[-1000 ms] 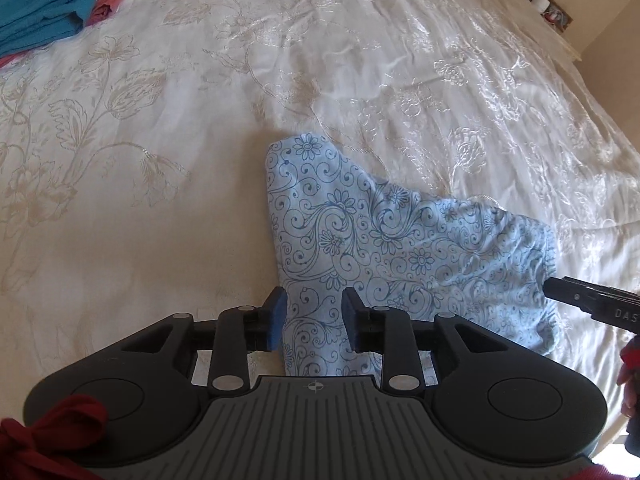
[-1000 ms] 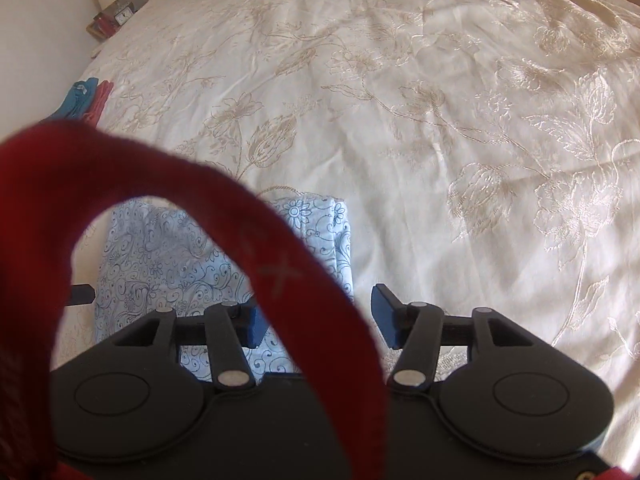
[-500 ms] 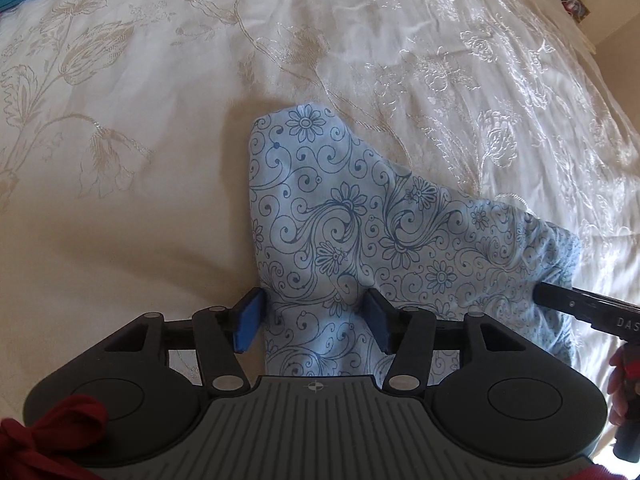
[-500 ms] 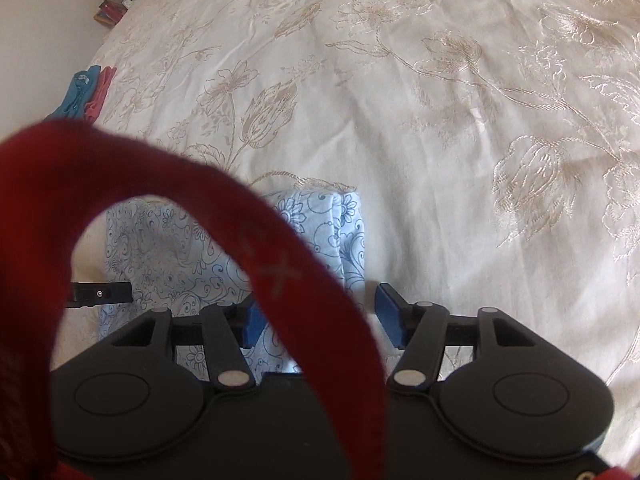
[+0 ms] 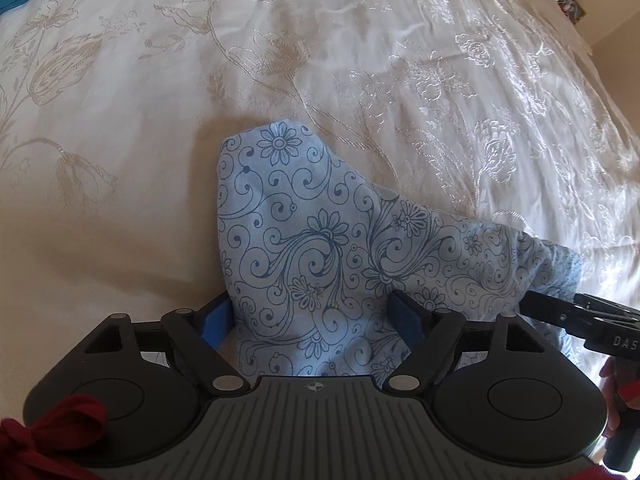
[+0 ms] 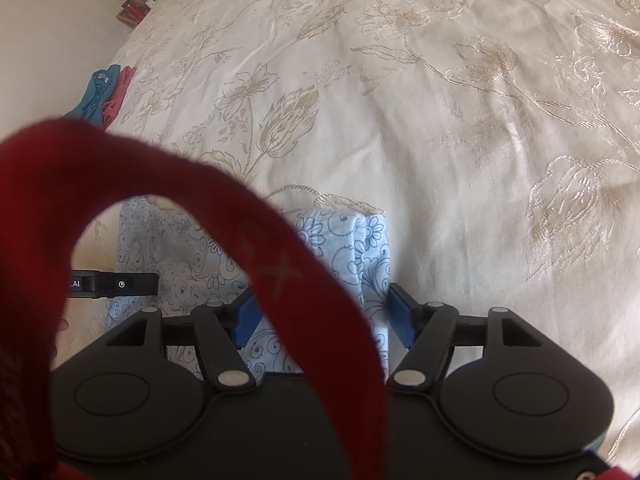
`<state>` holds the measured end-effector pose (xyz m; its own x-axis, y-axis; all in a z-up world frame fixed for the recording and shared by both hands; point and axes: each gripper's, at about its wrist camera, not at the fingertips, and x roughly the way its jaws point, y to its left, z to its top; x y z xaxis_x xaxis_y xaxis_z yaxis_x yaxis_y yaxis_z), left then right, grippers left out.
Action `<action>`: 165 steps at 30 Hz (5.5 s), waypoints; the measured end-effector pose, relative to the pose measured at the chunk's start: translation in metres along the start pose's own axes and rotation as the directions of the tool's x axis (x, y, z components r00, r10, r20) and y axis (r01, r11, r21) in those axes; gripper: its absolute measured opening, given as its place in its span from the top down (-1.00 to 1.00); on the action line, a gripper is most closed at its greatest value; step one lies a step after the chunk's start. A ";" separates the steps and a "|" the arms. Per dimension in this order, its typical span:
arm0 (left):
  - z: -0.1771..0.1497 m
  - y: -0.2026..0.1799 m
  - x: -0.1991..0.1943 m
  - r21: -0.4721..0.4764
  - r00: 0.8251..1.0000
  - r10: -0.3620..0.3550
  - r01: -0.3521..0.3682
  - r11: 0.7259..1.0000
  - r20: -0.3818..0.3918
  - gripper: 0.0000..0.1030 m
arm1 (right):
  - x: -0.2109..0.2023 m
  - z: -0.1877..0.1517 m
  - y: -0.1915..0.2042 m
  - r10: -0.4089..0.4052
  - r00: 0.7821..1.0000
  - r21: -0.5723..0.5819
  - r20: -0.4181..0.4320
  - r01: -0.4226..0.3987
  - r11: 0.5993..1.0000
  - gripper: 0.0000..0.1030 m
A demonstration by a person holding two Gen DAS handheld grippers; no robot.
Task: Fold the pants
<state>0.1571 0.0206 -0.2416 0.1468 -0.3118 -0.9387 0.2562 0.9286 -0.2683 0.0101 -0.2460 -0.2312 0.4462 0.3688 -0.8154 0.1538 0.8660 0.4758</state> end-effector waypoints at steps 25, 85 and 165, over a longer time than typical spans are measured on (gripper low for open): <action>0.048 0.037 -0.092 -0.129 0.958 0.018 0.020 0.991 0.287 0.82 | -0.035 0.074 0.069 0.106 0.985 -0.113 0.137 -0.091 0.989 0.49; -0.055 -0.033 -0.188 -0.170 0.914 0.284 -0.243 0.955 0.289 0.73 | -0.106 0.004 0.166 -0.192 0.941 -0.217 0.278 0.256 0.942 0.19; -0.080 -0.060 -0.198 -0.161 0.905 0.401 -0.379 0.911 0.139 0.71 | -0.117 -0.028 0.205 -0.270 0.946 -0.196 0.179 0.303 0.933 0.18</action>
<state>0.0364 0.0424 -0.0571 0.3682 0.0626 -0.9276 0.0241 0.9968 0.0768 -0.0353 -0.1016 -0.0476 0.5385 0.0551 -0.8408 0.1053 0.9856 0.1320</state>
